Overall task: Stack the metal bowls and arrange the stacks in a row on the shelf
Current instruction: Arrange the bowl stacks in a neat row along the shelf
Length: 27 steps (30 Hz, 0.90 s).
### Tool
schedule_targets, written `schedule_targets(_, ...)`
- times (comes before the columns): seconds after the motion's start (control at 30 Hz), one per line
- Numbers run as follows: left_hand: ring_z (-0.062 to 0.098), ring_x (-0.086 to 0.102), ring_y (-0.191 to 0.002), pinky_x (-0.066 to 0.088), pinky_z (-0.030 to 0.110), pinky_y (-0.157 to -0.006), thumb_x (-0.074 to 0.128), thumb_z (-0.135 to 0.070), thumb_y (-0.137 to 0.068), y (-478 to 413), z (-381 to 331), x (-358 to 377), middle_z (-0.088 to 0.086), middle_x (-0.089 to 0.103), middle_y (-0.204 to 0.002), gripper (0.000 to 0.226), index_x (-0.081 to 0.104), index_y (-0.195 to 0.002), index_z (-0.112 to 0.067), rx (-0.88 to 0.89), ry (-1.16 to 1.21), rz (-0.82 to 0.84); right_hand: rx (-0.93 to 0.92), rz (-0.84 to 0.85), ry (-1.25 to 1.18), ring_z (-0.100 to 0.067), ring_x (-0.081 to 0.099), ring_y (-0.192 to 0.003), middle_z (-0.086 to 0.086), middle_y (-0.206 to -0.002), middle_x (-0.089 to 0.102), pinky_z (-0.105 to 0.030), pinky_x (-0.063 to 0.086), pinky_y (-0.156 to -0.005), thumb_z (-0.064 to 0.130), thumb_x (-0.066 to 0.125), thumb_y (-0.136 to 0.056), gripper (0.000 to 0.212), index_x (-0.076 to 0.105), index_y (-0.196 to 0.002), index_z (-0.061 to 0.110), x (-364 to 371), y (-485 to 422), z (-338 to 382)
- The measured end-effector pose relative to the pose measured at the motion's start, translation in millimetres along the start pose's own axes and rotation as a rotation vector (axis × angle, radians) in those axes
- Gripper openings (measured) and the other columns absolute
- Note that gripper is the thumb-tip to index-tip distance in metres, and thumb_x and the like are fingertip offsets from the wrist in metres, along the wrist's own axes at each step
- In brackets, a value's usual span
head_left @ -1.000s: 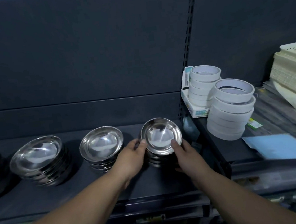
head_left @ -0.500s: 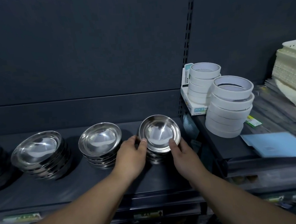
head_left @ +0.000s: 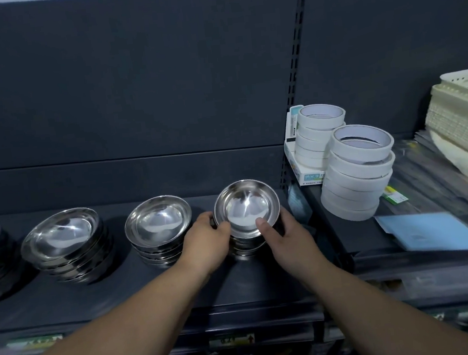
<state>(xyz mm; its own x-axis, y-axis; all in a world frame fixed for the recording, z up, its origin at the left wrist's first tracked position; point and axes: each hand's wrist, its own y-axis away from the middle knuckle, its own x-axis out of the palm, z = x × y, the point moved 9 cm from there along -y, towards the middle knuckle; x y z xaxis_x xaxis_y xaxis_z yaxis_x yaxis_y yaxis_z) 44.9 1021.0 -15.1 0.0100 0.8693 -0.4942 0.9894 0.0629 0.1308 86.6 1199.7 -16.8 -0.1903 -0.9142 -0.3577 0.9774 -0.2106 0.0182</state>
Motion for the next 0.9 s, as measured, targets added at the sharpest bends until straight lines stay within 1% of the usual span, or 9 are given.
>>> schedule_targets(0.07, 0.022, 0.068, -0.092, 0.054, 0.039, -0.091, 0.053, -0.028, -0.088, 2, 2, 1, -0.002, 0.069, -0.105, 0.041, 0.055, -0.127, -0.016, -0.019, 0.042, 0.013, -0.007, -0.003, 0.009, -0.005, 0.052, -0.116, 0.016, -0.12, 0.059, -0.015, 0.035, -0.09, 0.039, 0.057, -0.095, 0.043, 0.048, -0.137, 0.034, -2, -1, 1)
schedule_targets(0.2, 0.017, 0.062, -0.087, 0.046, 0.025, -0.079, 0.053, -0.027, -0.093, 3, 0, 3, -0.002, 0.064, -0.097, 0.033, 0.058, -0.122, -0.012, 0.024, -0.078, 0.024, 0.038, 0.015, 0.057, -0.014, 0.038, -0.14, 0.006, -0.152, 0.043, -0.023, 0.028, -0.11, 0.048, 0.054, -0.095, 0.07, 0.024, -0.155, 0.028, 0, -4, -4)
schedule_targets(0.3, 0.016, 0.056, -0.085, 0.04, 0.022, -0.076, 0.053, -0.027, -0.095, 4, -3, 2, 0.003, 0.064, -0.1, 0.034, 0.059, -0.122, -0.008, 0.064, -0.142, 0.027, 0.033, 0.024, 0.075, -0.013, 0.033, -0.144, 0.004, -0.157, 0.036, -0.023, 0.025, -0.112, 0.049, 0.051, -0.096, 0.071, 0.021, -0.156, 0.027, 0, -4, -4)
schedule_targets(0.37, 0.019, 0.057, -0.101, 0.041, 0.022, -0.087, 0.053, -0.029, -0.095, 3, -2, 3, 0.009, 0.062, -0.122, 0.043, 0.052, -0.133, -0.009, 0.087, -0.166, 0.041, 0.027, 0.018, 0.09, -0.013, 0.032, -0.144, 0.004, -0.157, 0.036, -0.023, 0.024, -0.112, 0.048, 0.049, -0.097, 0.068, 0.023, -0.156, 0.027, -1, -5, -5)
schedule_targets(0.43, 0.022, 0.047, -0.128, 0.035, 0.026, -0.107, 0.052, -0.033, -0.096, 3, 0, 6, 0.013, 0.047, -0.142, 0.057, 0.036, -0.146, -0.011, 0.086, -0.178, 0.063, 0.026, 0.005, 0.075, -0.013, 0.033, -0.144, 0.005, -0.156, 0.038, -0.021, 0.024, -0.11, 0.045, 0.047, -0.099, 0.061, 0.028, -0.154, 0.028, -2, -5, -5)
schedule_targets(0.53, 0.025, 0.039, -0.136, 0.027, 0.027, -0.112, 0.051, -0.036, -0.096, 6, 3, 10, 0.016, 0.036, -0.149, 0.066, 0.024, -0.152, -0.013, 0.101, -0.204, 0.077, 0.024, -0.035, 0.042, -0.011, 0.044, -0.136, 0.005, -0.148, 0.05, -0.024, 0.031, -0.111, 0.044, 0.046, -0.099, 0.05, 0.042, -0.148, 0.03, -4, -4, -8)
schedule_targets(0.7, 0.022, 0.031, -0.142, 0.023, 0.025, -0.113, 0.056, -0.046, -0.092, 12, 4, 12, 0.01, 0.029, -0.155, 0.081, 0.014, -0.154, -0.016, 0.164, -0.214, 0.094, 0.056, -0.175, 0.017, -0.013, 0.061, -0.107, 0.002, -0.116, 0.068, -0.037, 0.047, -0.101, 0.04, 0.052, -0.094, 0.033, 0.068, -0.12, 0.029, -14, -6, -11)
schedule_targets(0.8, 0.017, 0.03, -0.142, 0.023, 0.022, -0.112, 0.069, -0.044, -0.083, 17, 2, 13, 0.004, 0.029, -0.155, 0.095, 0.012, -0.154, -0.015, 0.232, -0.226, 0.094, 0.047, -0.208, -0.021, -0.008, 0.064, -0.095, 0.009, -0.101, 0.071, -0.028, 0.048, -0.092, 0.031, 0.056, -0.095, 0.028, 0.068, -0.119, 0.026, -19, -6, -4)
schedule_targets(0.9, 0.012, 0.036, -0.136, 0.026, 0.016, -0.107, 0.08, -0.035, -0.075, 18, -3, 12, -0.001, 0.039, -0.145, 0.096, 0.024, -0.151, -0.016, 0.298, -0.2, 0.063, 0.015, -0.212, -0.032, 0.0, 0.061, -0.082, 0.016, -0.086, 0.069, -0.022, 0.046, -0.079, 0.028, 0.056, -0.096, 0.023, 0.071, -0.114, 0.026, -20, -5, 2)
